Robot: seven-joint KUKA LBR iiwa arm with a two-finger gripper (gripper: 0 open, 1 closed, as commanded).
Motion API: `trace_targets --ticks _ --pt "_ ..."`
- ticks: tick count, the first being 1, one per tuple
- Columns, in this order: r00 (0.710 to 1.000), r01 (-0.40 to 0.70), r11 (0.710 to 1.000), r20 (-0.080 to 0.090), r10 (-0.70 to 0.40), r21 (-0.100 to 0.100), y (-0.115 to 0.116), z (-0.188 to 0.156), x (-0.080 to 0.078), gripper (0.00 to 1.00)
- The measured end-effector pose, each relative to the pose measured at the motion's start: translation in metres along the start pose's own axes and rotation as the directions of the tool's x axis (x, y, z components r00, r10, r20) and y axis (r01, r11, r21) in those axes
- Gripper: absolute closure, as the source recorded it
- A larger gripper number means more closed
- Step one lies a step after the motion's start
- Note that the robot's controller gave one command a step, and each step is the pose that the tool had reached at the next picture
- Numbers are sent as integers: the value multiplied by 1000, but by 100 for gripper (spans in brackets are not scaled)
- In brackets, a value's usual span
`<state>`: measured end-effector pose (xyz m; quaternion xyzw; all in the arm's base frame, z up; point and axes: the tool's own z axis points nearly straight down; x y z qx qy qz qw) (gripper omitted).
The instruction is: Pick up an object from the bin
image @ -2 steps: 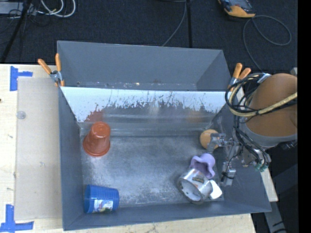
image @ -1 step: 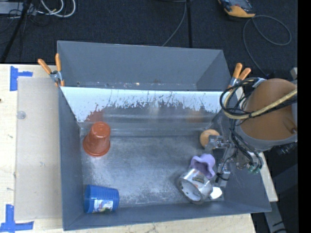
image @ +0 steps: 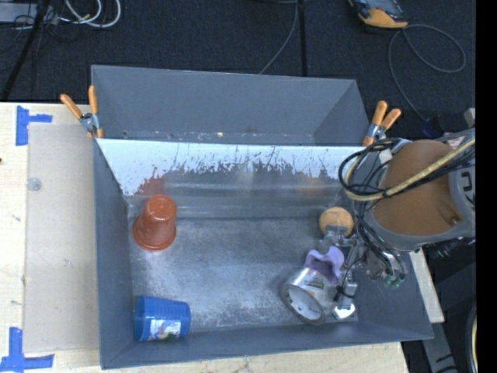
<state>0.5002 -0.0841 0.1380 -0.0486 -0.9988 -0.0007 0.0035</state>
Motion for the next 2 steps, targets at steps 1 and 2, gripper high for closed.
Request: trace_targets --ticks 1,2 --pt "982 189 982 1 -189 2 -3 22 -2 0" --pt "999 39 999 -2 -39 0 -6 51 -7 100"
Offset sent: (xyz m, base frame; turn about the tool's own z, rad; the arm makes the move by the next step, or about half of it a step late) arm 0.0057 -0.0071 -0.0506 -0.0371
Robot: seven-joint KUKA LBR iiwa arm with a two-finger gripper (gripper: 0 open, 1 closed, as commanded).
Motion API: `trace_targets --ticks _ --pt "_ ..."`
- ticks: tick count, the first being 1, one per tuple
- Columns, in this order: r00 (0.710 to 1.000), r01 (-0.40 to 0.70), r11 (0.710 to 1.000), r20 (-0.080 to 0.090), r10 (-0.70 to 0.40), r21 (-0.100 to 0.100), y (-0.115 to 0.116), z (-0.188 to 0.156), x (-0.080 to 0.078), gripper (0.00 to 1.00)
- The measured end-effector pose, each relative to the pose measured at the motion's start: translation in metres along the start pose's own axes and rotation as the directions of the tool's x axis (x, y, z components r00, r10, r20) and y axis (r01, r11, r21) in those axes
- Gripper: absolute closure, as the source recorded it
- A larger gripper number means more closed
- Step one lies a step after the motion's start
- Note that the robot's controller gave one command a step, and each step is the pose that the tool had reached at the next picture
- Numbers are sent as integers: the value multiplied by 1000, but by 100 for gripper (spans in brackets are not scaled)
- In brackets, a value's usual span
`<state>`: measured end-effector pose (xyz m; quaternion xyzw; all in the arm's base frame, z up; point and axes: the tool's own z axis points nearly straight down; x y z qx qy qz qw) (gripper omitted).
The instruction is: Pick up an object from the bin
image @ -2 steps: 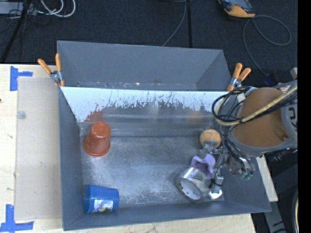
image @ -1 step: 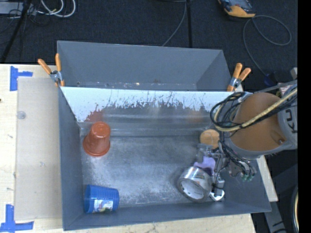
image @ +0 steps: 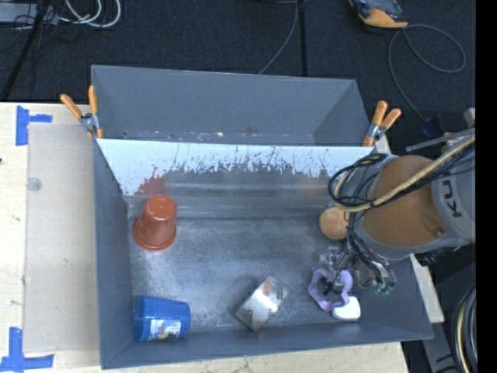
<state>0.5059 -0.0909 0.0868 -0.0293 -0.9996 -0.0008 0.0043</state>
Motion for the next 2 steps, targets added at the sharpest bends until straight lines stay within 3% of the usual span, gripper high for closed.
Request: trace_targets --ticks 1,2 --pt "1000 1 1000 0 -1 0 0 0 0 100" --pt "1000 15 1000 0 -15 0 -12 -119 0 100"
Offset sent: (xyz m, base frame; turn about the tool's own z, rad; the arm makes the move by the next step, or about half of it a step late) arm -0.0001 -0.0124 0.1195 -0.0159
